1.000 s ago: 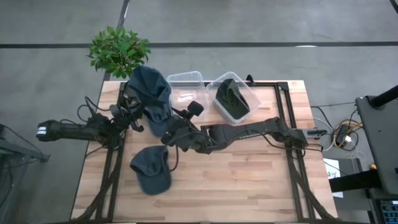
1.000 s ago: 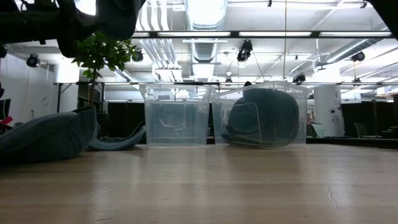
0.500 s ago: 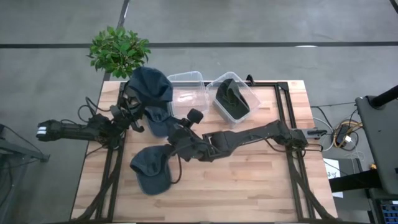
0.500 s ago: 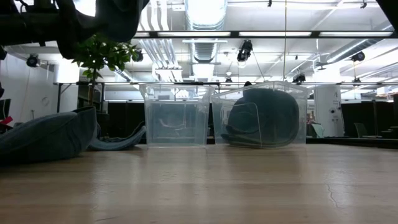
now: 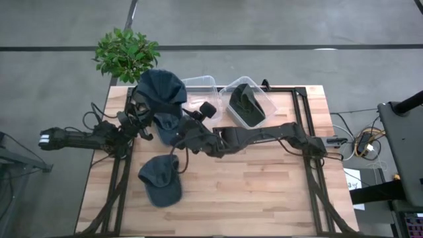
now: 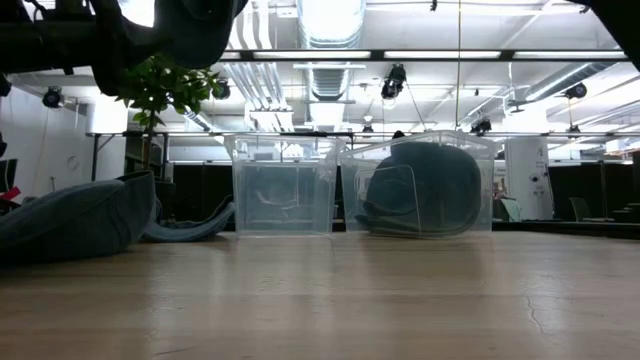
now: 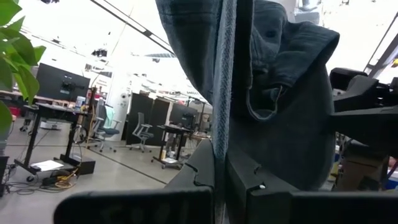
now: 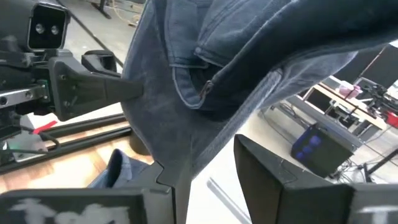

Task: Pick & Place hat
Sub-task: Put the bottom right blue cap into the left transparent bin

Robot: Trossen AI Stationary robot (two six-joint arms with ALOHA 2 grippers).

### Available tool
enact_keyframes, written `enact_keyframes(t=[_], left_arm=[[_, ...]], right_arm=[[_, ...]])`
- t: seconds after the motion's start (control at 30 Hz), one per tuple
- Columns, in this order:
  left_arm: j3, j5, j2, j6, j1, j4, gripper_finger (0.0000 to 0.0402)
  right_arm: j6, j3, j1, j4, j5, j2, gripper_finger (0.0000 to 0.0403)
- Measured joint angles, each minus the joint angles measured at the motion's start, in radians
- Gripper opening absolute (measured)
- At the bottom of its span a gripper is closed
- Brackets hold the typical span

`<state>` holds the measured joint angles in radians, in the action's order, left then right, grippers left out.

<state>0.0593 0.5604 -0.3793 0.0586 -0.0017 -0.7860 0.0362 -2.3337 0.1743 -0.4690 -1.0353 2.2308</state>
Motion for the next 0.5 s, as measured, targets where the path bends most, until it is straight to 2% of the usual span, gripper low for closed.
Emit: enact_keyframes(t=[0.27,0.5], left_arm=[[-0.001,0.007,0.0,-0.004,0.0,0.0,0.0007],[-0.01,0.001,0.0,-0.006,0.0,-0.004,0.0007]], right_arm=[[0.017,-0.001,-0.031,0.001,0.045,-0.002,0.0093],[0.053,-0.001,-0.031,0.0,0.046,-0.003,0.0019]])
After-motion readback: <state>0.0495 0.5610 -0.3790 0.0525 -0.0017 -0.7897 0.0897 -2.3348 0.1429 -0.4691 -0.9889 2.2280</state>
